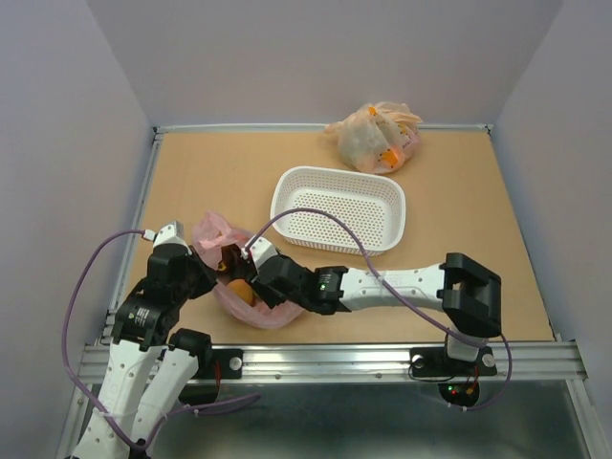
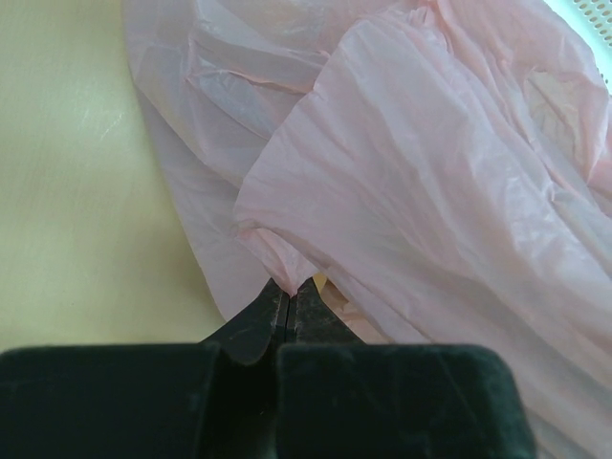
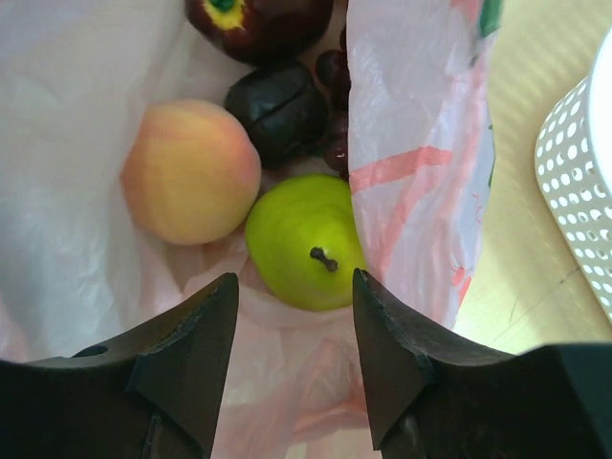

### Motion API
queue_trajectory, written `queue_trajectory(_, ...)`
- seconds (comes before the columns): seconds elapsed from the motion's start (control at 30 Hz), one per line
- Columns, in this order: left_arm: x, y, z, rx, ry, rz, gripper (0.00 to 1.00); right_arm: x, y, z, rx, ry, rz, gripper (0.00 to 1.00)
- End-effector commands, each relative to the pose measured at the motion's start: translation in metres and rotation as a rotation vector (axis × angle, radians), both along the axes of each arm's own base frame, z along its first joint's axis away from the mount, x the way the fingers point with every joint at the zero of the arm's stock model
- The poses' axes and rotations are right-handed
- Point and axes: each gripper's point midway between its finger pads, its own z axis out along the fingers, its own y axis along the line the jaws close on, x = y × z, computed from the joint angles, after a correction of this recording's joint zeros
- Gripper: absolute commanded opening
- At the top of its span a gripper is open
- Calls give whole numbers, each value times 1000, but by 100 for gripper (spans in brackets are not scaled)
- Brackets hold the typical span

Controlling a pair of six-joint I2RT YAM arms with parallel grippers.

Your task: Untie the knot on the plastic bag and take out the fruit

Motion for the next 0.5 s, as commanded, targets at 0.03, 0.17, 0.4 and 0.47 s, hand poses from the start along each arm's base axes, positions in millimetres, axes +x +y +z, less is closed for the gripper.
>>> queue_trajectory(0.03, 4, -2, 2, -3, -30, -13, 0, 26, 15, 4, 75, 10, -93, 60)
queue_trajectory(0.17, 4, -2, 3, -4, -38, -14, 0, 30, 21, -7, 88, 45, -80, 64)
queue_trajectory(0.4, 4, -1, 3, -3, -43, -12, 0, 26, 31, -16, 90, 60, -19, 63)
queue_trajectory(0.47, 5, -1, 4, -4, -49, -11, 0, 27, 37, -9, 121, 50, -7, 58)
